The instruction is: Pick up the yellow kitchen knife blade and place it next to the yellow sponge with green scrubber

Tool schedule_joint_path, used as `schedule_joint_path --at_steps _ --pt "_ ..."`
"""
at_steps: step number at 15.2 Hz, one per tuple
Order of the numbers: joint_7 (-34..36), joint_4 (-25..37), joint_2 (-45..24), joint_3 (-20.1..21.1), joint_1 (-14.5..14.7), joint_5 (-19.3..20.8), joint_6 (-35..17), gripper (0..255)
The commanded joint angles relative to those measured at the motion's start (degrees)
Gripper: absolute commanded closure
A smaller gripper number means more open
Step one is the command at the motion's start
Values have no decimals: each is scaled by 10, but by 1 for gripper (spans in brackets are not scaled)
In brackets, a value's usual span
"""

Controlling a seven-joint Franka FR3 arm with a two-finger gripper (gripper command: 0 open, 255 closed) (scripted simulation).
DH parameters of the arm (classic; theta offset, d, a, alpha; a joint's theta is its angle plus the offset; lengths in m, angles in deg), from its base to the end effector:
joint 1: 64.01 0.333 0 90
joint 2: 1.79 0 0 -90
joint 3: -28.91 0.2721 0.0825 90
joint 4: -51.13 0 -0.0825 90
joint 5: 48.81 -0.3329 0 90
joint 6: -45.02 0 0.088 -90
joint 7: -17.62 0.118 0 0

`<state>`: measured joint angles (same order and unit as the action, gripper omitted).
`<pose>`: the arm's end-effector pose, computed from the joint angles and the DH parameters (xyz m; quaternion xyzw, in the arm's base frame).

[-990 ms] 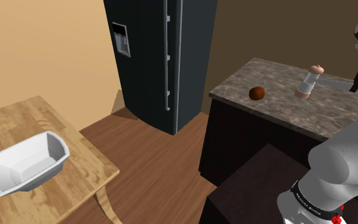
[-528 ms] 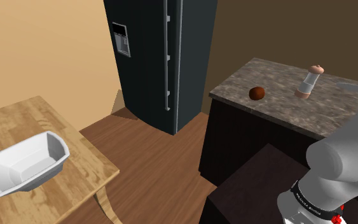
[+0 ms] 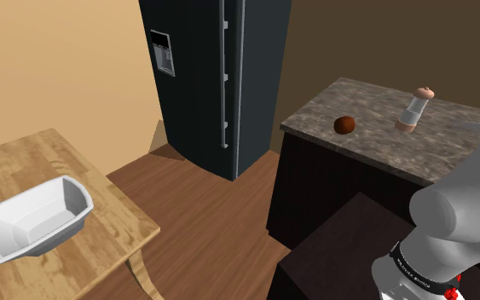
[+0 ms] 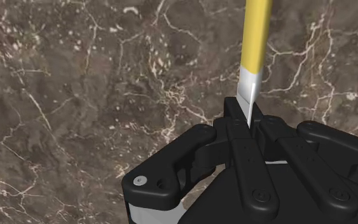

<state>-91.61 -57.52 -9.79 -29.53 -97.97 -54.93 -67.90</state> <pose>-0.0008 -0.5297 0.4259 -0.9917 -0.1280 0.0104 0.0001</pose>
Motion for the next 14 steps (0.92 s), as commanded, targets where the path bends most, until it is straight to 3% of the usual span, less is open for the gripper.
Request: schedule_joint_path --at_steps 1,14 --pt "-7 -10 -10 2 -4 -10 -15 255" --pt "-48 -67 -68 26 -31 -72 -104 255"
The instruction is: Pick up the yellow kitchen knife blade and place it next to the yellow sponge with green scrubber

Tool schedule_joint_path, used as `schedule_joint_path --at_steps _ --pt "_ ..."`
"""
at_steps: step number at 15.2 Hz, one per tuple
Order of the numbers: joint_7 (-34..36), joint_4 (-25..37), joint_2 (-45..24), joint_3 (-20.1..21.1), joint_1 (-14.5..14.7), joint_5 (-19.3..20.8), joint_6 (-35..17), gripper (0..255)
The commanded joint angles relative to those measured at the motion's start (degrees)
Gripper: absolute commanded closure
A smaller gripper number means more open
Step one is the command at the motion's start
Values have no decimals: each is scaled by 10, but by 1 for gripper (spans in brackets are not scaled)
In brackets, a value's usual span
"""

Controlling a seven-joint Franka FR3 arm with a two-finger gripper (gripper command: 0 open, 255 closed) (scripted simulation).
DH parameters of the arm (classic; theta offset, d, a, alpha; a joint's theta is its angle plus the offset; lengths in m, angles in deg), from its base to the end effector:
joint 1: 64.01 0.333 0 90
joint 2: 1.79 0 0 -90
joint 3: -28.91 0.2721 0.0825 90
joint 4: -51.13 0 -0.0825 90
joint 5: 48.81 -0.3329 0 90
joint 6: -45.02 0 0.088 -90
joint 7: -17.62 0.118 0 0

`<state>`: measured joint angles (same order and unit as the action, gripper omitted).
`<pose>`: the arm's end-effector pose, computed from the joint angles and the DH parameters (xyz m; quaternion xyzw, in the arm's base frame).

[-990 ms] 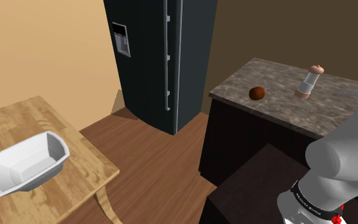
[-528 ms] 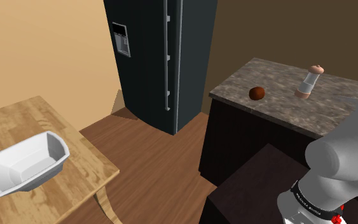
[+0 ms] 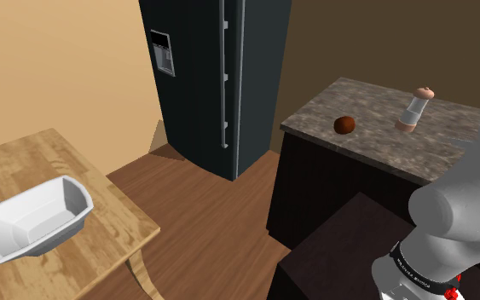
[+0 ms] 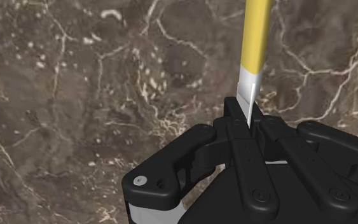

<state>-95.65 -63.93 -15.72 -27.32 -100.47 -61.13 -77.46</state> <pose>-0.0008 -0.5312 0.3592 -0.9917 -0.1281 0.0104 0.0001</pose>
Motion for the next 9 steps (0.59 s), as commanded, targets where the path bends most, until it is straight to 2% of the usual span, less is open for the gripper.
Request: schedule_joint_path --at_steps 1,8,9 --pt "-7 -3 -9 4 -6 -10 -9 255" --pt "-7 -3 -9 4 -6 -10 -9 255" --pt "-7 -3 -9 4 -6 -10 -9 0"
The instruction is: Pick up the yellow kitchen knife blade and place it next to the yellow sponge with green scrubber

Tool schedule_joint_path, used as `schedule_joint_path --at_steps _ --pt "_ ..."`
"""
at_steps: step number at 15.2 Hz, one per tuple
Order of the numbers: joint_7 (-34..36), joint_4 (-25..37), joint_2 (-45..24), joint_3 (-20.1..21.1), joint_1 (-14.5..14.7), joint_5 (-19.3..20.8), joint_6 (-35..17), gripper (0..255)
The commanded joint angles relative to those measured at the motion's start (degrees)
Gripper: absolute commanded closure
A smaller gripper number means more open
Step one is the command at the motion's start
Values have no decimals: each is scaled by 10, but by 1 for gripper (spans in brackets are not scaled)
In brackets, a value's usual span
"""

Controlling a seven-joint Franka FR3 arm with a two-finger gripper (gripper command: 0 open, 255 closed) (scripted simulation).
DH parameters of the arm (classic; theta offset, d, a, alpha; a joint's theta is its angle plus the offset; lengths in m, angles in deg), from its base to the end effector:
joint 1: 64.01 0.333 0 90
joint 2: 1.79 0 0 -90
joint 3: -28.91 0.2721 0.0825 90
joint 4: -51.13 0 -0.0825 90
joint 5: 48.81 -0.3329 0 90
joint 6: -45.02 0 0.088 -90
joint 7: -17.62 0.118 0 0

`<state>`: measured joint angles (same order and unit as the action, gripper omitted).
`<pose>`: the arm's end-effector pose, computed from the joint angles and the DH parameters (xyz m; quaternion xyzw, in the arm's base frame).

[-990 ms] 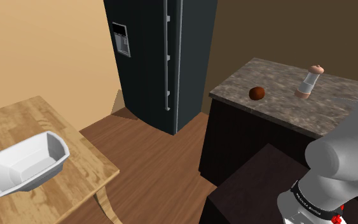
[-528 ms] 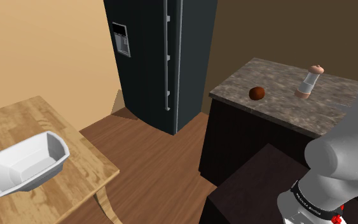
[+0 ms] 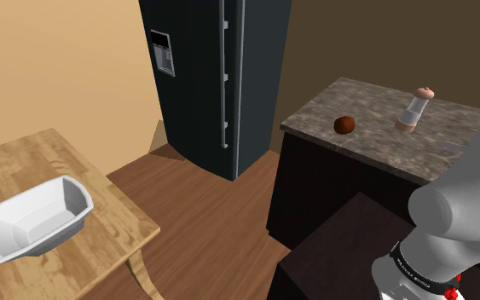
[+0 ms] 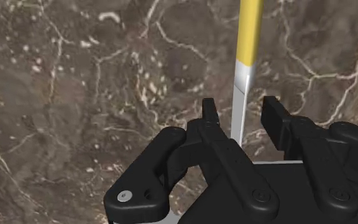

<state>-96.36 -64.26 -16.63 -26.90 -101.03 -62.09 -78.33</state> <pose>-0.0018 -0.5320 0.3524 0.9917 0.1280 -0.0104 0.0001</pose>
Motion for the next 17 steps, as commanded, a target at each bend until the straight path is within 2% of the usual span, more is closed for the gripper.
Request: schedule_joint_path --at_steps 1,5,9,17 --pt "0 0 0 0 0 0 0 0" --pt "0 0 0 0 0 0 0 0" --pt "31 38 44 -21 23 46 62 0" --pt "31 38 44 -20 22 46 61 0"
